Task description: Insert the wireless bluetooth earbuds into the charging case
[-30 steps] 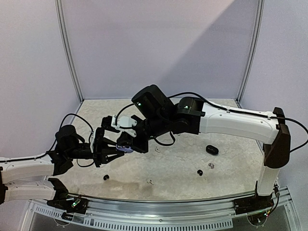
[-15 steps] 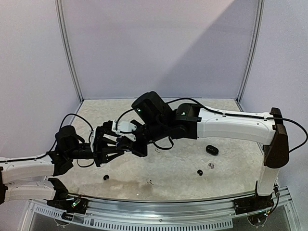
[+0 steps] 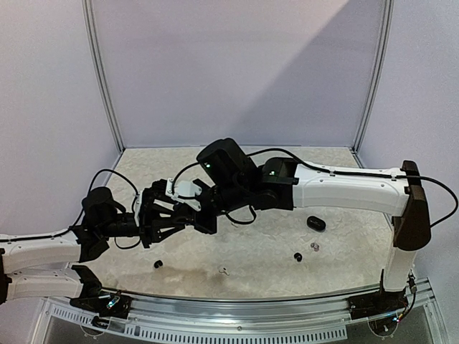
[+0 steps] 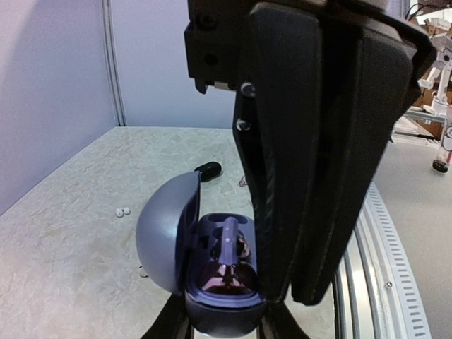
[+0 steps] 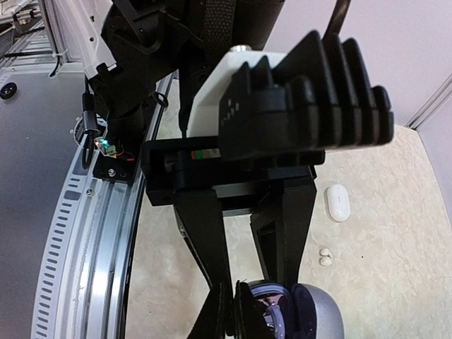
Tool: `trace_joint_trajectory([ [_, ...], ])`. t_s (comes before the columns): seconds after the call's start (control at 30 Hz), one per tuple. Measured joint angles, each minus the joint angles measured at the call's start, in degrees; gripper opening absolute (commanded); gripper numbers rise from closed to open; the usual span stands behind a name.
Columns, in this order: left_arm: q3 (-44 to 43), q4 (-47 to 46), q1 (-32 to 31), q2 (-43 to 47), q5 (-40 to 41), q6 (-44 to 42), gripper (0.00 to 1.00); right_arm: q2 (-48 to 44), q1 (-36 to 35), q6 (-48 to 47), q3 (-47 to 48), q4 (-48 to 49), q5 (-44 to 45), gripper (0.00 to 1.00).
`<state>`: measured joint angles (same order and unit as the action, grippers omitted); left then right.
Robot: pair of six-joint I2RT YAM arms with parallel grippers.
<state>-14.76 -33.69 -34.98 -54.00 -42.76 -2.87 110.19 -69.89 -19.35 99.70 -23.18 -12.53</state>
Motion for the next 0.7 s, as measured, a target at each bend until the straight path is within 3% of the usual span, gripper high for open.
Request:
trace_joint_trajectory([
  [0.7, 0.24, 0.13, 0.0, 0.09, -1.7, -0.7, 0.0, -7.63, 1.7, 0.31, -0.98, 1.46, -2.03, 0.19],
])
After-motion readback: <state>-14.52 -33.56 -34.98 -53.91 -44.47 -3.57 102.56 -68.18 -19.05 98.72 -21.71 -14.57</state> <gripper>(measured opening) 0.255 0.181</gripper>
